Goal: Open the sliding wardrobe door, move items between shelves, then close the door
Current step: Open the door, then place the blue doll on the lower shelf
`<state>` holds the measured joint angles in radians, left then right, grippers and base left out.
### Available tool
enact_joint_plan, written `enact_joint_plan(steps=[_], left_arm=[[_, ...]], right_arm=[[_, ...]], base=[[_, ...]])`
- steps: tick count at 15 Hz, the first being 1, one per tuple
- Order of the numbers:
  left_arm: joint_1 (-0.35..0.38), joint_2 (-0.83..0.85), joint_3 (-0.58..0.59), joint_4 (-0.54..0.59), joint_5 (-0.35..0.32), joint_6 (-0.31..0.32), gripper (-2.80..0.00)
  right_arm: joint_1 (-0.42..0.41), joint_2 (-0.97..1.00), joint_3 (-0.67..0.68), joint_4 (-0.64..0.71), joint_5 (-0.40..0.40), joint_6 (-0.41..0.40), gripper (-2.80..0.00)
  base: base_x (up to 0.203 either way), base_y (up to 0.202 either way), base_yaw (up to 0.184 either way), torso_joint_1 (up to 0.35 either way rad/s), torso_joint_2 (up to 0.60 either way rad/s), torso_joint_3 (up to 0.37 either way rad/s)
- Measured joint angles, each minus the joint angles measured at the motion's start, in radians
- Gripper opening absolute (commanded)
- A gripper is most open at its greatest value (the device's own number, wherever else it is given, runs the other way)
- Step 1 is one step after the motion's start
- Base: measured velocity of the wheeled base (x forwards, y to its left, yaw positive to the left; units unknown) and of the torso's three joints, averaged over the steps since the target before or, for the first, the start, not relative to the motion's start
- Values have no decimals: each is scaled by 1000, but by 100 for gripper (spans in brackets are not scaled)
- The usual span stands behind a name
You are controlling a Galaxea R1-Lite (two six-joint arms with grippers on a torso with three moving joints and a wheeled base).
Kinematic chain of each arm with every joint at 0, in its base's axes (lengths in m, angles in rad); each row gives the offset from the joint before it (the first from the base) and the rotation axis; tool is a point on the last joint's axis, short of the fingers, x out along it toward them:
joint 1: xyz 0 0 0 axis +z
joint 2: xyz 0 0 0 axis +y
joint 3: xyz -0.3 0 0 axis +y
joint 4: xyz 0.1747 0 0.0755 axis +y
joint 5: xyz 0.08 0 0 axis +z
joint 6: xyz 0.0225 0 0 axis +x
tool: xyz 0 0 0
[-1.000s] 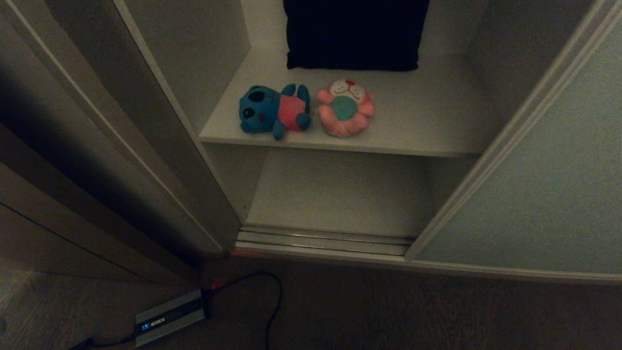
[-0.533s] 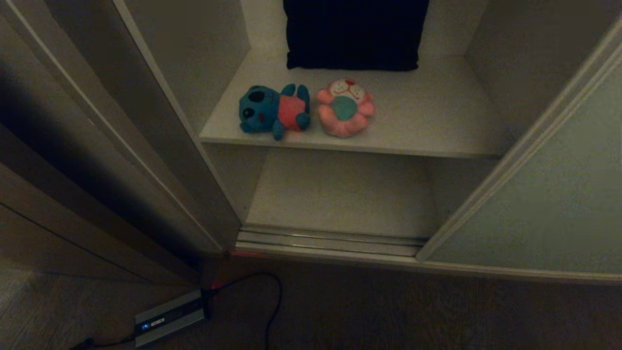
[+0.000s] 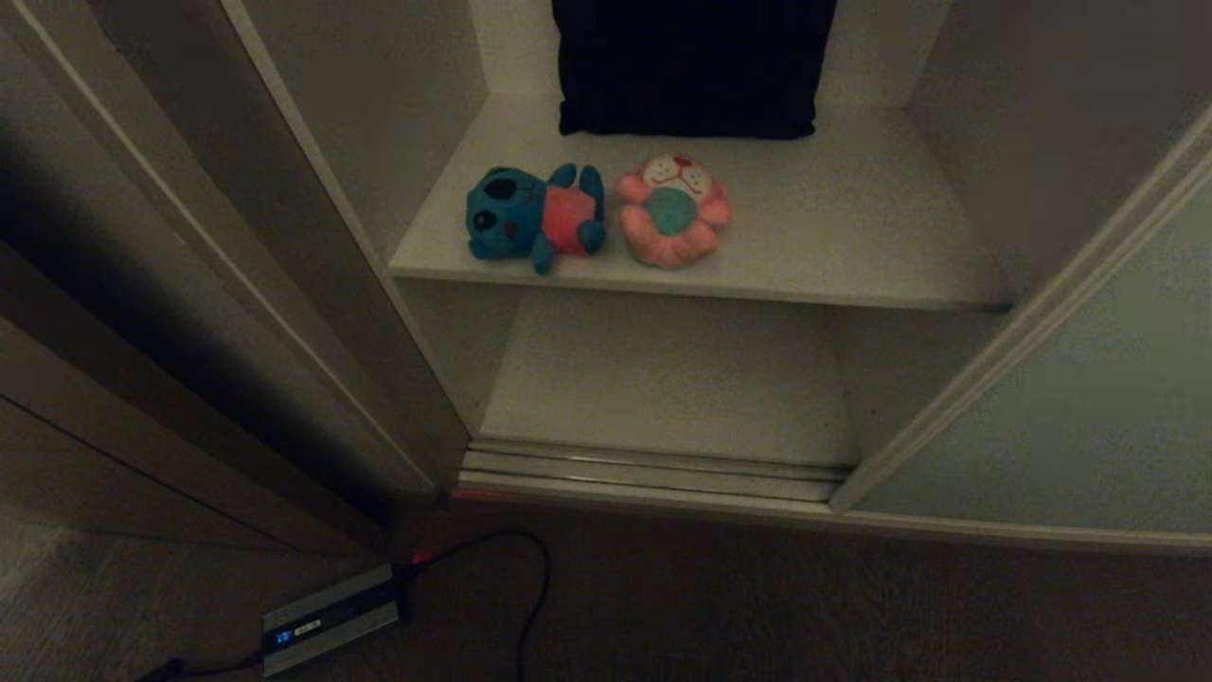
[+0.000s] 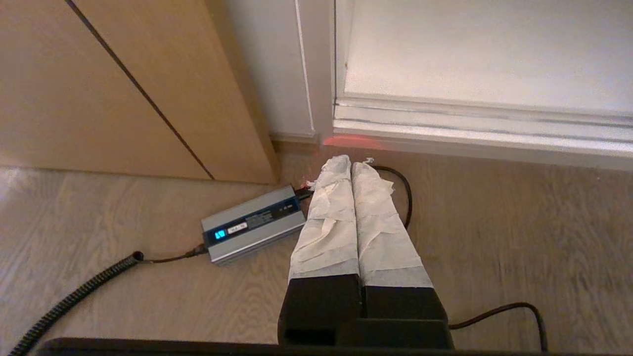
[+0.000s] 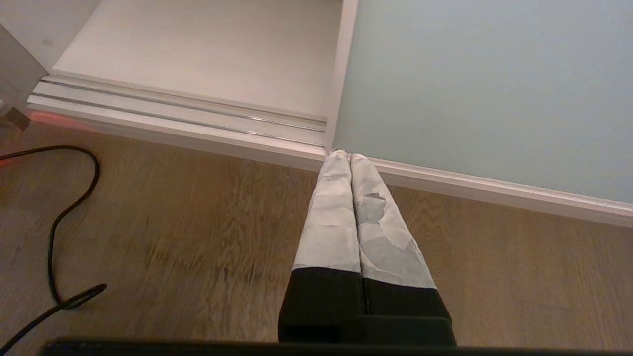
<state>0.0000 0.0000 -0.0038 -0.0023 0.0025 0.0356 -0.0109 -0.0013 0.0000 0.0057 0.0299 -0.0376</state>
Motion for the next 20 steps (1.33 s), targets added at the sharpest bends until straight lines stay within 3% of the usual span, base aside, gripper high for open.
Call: enact_joint_plan(steps=[3,20], left_arm=[[0,-3,3,-1,-2,-23,-280],[0,-3,4,1,2,-22,-280]], right_arm=[[0,0,0,0,0,0,-280],[0,0,0,0,0,-1,-280]], base=[[0,0,0,0,0,0],[0,0,0,0,0,0]])
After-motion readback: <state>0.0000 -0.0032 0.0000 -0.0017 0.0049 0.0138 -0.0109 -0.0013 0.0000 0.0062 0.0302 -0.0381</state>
